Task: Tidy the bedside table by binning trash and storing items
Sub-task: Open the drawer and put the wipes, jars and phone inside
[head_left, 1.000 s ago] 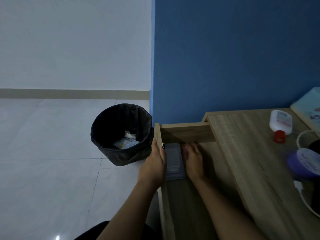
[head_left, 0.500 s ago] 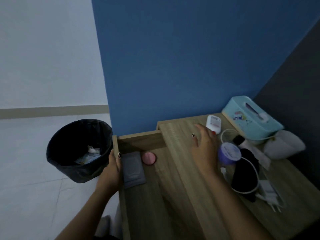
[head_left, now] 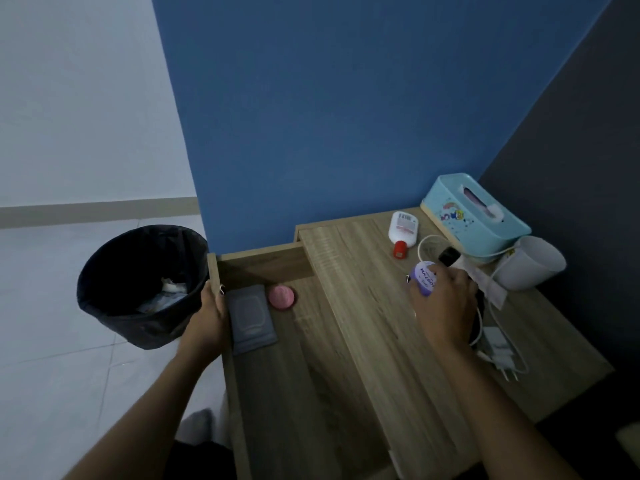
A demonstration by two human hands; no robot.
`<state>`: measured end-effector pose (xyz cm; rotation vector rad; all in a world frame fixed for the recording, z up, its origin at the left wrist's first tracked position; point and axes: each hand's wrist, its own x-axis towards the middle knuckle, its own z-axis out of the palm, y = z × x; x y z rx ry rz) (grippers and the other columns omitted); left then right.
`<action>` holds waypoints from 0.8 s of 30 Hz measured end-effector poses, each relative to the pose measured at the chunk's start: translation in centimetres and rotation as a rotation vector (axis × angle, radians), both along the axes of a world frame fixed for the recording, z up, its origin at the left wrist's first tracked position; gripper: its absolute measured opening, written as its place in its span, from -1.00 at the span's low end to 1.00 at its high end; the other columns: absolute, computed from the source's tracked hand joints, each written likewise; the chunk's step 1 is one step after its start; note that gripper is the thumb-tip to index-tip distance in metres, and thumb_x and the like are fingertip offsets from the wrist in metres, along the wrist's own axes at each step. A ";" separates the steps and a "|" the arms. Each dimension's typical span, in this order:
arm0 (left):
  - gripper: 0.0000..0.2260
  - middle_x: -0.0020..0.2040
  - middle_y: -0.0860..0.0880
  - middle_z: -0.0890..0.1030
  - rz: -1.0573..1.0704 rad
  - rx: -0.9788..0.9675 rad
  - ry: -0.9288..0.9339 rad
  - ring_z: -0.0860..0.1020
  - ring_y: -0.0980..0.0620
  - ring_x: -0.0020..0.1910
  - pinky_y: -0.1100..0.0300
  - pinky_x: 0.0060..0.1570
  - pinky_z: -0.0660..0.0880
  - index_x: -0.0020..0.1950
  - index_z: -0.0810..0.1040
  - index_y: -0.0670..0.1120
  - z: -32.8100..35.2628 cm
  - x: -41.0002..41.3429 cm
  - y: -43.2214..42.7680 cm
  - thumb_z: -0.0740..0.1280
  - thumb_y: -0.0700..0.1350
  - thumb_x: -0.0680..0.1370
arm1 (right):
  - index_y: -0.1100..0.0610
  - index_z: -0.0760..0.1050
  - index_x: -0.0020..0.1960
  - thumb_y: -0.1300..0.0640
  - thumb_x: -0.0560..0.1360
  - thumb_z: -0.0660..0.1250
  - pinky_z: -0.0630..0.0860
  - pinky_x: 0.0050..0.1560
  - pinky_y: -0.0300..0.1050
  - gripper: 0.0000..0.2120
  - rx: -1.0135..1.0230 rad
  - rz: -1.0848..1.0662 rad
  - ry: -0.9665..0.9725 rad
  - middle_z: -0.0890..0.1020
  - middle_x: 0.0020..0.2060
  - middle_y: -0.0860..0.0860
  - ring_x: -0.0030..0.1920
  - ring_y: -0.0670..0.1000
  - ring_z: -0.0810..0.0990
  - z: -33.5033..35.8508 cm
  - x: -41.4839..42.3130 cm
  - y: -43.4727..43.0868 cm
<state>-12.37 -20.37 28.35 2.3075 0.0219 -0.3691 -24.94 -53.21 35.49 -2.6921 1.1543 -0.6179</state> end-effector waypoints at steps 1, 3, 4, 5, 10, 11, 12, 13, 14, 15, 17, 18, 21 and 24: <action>-0.45 0.30 -0.39 0.46 -0.001 0.002 0.003 0.52 -0.37 0.18 -0.26 0.15 0.47 0.55 -0.06 -0.01 -0.1 0.1 0.1 -0.12 0.19 0.62 | 0.10 0.45 0.29 -0.13 0.45 0.37 0.43 0.12 0.09 -0.50 0.001 -0.014 0.012 0.50 0.19 0.17 0.19 0.19 0.42 0.1 0.1 0.0; -0.46 0.29 -0.38 0.47 -0.005 0.000 0.005 0.53 -0.38 0.17 -0.28 0.14 0.47 0.54 -0.07 0.02 -0.2 0.1 0.1 -0.13 0.21 0.61 | 0.07 0.40 0.33 -0.15 0.45 0.36 0.42 0.13 0.09 -0.46 -0.005 -0.017 0.038 0.47 0.23 0.17 0.21 0.19 0.40 0.2 0.4 0.0; -0.47 0.28 -0.38 0.47 -0.006 0.000 0.004 0.53 -0.38 0.16 -0.29 0.14 0.48 0.54 -0.07 0.04 -0.3 0.1 0.2 -0.13 0.21 0.61 | 0.07 0.38 0.35 -0.16 0.44 0.36 0.42 0.13 0.09 -0.44 -0.008 -0.020 0.055 0.45 0.25 0.17 0.22 0.19 0.39 0.2 0.7 -0.1; -0.48 0.28 -0.38 0.48 -0.007 0.002 0.000 0.53 -0.38 0.16 -0.29 0.13 0.48 0.53 -0.07 0.05 -0.3 0.2 0.2 -0.13 0.21 0.61 | 0.08 0.37 0.36 -0.17 0.44 0.36 0.41 0.14 0.10 -0.43 -0.011 -0.023 0.072 0.44 0.26 0.18 0.23 0.20 0.39 0.2 0.9 -0.2; -0.50 0.31 -0.37 0.46 -0.004 0.003 0.002 0.51 -0.38 0.19 -0.28 0.17 0.46 0.52 -0.07 0.08 -0.3 0.2 0.1 -0.13 0.21 0.61 | 0.07 0.38 0.33 -0.18 0.44 0.37 0.39 0.20 0.15 -0.44 0.017 -0.054 0.140 0.45 0.30 0.21 0.26 0.27 0.40 0.0 1.8 -0.2; -0.50 0.31 -0.37 0.46 -0.007 0.003 0.001 0.51 -0.38 0.19 -0.28 0.17 0.46 0.52 -0.06 0.07 -0.3 0.2 0.1 -0.13 0.21 0.62 | 0.07 0.39 0.33 -0.16 0.45 0.36 0.39 0.20 0.15 -0.46 0.016 -0.056 0.143 0.46 0.29 0.22 0.25 0.28 0.41 -0.1 1.9 -0.2; -0.50 0.31 -0.37 0.45 -0.010 0.001 -0.001 0.51 -0.38 0.20 -0.28 0.17 0.46 0.52 -0.05 0.06 -0.3 0.2 0.1 -0.13 0.20 0.62 | 0.08 0.39 0.32 -0.14 0.46 0.36 0.39 0.19 0.14 -0.48 0.009 -0.056 0.143 0.48 0.28 0.22 0.24 0.28 0.42 -0.1 1.9 -0.2; -0.50 0.31 -0.37 0.45 -0.012 -0.002 -0.005 0.51 -0.38 0.20 -0.28 0.17 0.46 0.53 -0.05 0.05 -0.2 0.1 0.1 -0.13 0.19 0.62 | 0.08 0.40 0.31 -0.14 0.46 0.36 0.39 0.18 0.14 -0.50 0.001 -0.055 0.143 0.49 0.27 0.21 0.23 0.28 0.43 -0.1 2.0 -0.2; -0.50 0.31 -0.37 0.45 -0.016 -0.003 -0.008 0.51 -0.38 0.20 -0.28 0.17 0.46 0.53 -0.05 0.04 -0.2 0.1 0.1 -0.13 0.18 0.62 | 0.08 0.40 0.30 -0.13 0.46 0.35 0.39 0.17 0.13 -0.51 -0.005 -0.056 0.143 0.50 0.26 0.21 0.22 0.28 0.43 -0.1 1.9 -0.2; -0.50 0.31 -0.37 0.45 -0.019 -0.002 -0.010 0.50 -0.38 0.20 -0.28 0.18 0.46 0.53 -0.05 0.04 -0.2 0.0 0.1 -0.13 0.18 0.62 | 0.08 0.40 0.30 -0.13 0.47 0.35 0.38 0.17 0.13 -0.51 -0.008 -0.058 0.142 0.51 0.25 0.21 0.22 0.28 0.43 -0.1 1.9 -0.2; -0.49 0.32 -0.37 0.44 -0.016 -0.002 -0.005 0.50 -0.38 0.21 -0.29 0.19 0.45 0.53 -0.07 0.06 -0.1 0.0 0.1 -0.14 0.20 0.62 | 0.08 0.40 0.30 -0.12 0.47 0.35 0.37 0.18 0.13 -0.52 -0.008 -0.063 0.143 0.51 0.25 0.21 0.23 0.27 0.43 -0.2 1.9 -0.2; -0.49 0.33 -0.37 0.44 -0.014 -0.002 -0.003 0.50 -0.38 0.21 -0.29 0.19 0.45 0.53 -0.07 0.06 -0.2 0.1 0.1 -0.14 0.20 0.62 | 0.08 0.39 0.31 -0.11 0.48 0.35 0.37 0.19 0.12 -0.52 -0.007 -0.066 0.145 0.50 0.26 0.21 0.24 0.27 0.42 -0.2 1.9 -0.2; -0.48 0.30 -0.37 0.46 -0.019 -0.004 0.000 0.52 -0.37 0.18 -0.29 0.16 0.47 0.53 -0.08 0.06 -0.3 0.1 0.1 -0.15 0.22 0.61 | 0.09 0.40 0.31 -0.11 0.46 0.37 0.37 0.19 0.13 -0.51 0.001 -0.071 0.140 0.50 0.25 0.21 0.24 0.26 0.42 -0.1 1.9 -0.1; -0.48 0.26 -0.37 0.50 -0.028 -0.002 -0.008 0.55 -0.36 0.14 -0.27 0.14 0.49 0.53 -0.06 0.02 -0.3 0.1 0.1 -0.14 0.20 0.62 | 0.07 0.38 0.32 -0.12 0.44 0.40 0.36 0.18 0.17 -0.47 0.009 -0.035 0.097 0.49 0.27 0.20 0.24 0.27 0.40 0.1 2.0 0.5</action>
